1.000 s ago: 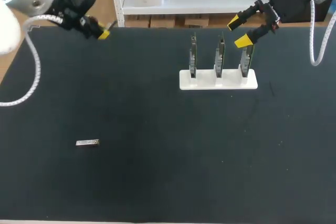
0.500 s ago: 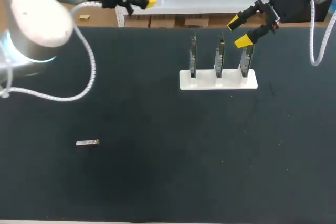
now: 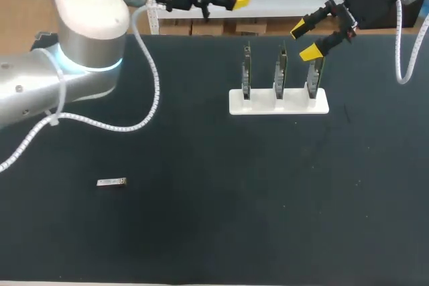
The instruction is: Pick up the optical module with the left hand, and insert it into the network port with the right hand.
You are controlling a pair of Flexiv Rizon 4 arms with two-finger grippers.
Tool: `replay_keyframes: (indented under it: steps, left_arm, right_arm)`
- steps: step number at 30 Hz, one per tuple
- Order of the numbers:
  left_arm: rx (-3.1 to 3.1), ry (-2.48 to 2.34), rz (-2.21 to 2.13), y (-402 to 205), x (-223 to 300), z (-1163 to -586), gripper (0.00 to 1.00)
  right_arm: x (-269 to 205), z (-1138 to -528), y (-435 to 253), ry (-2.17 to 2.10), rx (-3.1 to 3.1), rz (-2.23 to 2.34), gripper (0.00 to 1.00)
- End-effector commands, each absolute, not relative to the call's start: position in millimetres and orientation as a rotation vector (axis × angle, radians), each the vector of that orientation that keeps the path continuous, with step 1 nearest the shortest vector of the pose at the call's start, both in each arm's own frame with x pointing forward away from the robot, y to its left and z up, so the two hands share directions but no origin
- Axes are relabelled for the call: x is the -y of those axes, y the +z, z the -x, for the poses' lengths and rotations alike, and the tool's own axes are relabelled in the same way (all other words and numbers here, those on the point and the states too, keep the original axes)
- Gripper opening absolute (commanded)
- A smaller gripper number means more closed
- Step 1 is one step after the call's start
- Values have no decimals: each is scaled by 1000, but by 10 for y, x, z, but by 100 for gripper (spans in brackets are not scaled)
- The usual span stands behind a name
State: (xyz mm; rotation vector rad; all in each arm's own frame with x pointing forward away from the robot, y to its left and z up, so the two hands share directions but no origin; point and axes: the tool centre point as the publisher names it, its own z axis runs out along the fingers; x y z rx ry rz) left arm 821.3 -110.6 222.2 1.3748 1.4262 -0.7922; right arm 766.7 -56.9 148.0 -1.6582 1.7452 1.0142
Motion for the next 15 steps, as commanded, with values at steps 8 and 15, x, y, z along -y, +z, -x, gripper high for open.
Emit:
replay_keyframes:
  steps: [8,15]
  left_arm:
    - [-1326,-917,-1367,2159,1469,-8035,0]
    - [-1321,-956,-1369,2096,1591,-7954,0]
  right_arm:
    - [570,-7664,1481,1014,-1745,1658,100]
    - [570,-7664,1481,1014,-1745,1658,100]
